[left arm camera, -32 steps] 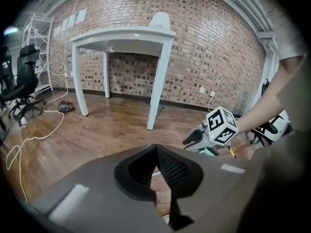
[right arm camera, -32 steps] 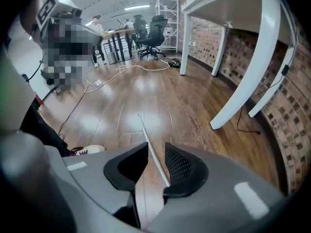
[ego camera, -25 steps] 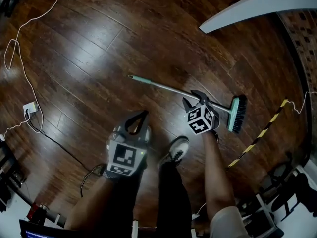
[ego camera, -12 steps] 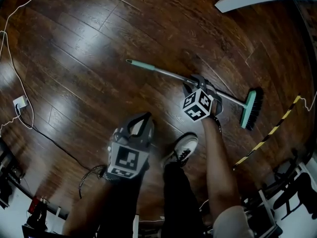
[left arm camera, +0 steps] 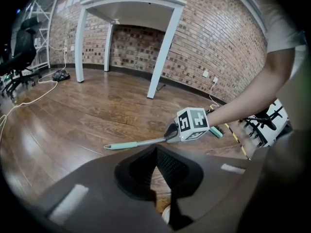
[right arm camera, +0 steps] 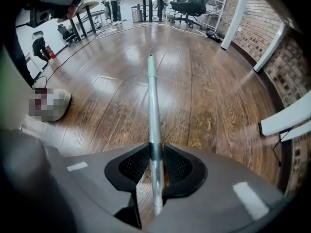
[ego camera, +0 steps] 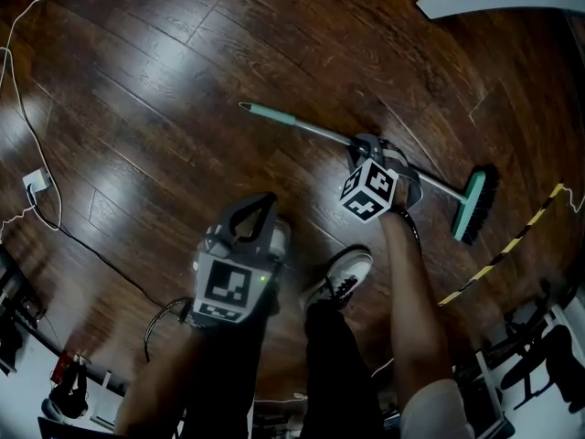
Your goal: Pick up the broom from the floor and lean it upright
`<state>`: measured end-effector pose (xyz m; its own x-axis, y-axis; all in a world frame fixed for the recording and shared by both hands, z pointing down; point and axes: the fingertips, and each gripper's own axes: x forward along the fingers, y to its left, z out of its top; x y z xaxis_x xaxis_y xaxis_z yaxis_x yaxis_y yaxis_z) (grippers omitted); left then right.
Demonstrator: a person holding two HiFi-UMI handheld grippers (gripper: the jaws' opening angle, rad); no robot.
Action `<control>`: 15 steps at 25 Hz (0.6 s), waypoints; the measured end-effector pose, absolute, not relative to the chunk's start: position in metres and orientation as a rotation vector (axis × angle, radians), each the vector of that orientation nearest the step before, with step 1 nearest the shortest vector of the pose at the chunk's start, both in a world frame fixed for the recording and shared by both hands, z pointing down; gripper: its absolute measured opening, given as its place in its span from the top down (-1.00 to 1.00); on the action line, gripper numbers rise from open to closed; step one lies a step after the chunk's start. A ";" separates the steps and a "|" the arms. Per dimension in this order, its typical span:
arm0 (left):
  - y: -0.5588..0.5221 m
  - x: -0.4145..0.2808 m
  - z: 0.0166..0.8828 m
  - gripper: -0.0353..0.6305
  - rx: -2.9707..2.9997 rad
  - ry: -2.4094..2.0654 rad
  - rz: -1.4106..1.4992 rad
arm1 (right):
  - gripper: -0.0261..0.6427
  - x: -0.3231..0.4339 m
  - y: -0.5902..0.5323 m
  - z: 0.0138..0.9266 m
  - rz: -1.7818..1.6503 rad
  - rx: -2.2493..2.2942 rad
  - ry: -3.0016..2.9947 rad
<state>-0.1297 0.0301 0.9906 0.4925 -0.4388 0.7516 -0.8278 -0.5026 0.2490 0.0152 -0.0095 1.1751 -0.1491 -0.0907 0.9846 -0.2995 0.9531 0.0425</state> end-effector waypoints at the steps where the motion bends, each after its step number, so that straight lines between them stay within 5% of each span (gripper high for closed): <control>1: 0.030 -0.131 0.991 0.90 2.130 -1.040 0.835 | 0.62 0.013 -0.008 1.177 0.173 0.282 -1.718; 15: 0.022 -0.154 0.975 0.90 2.149 -1.080 0.865 | 0.67 -0.002 -0.006 1.168 0.070 0.281 -1.668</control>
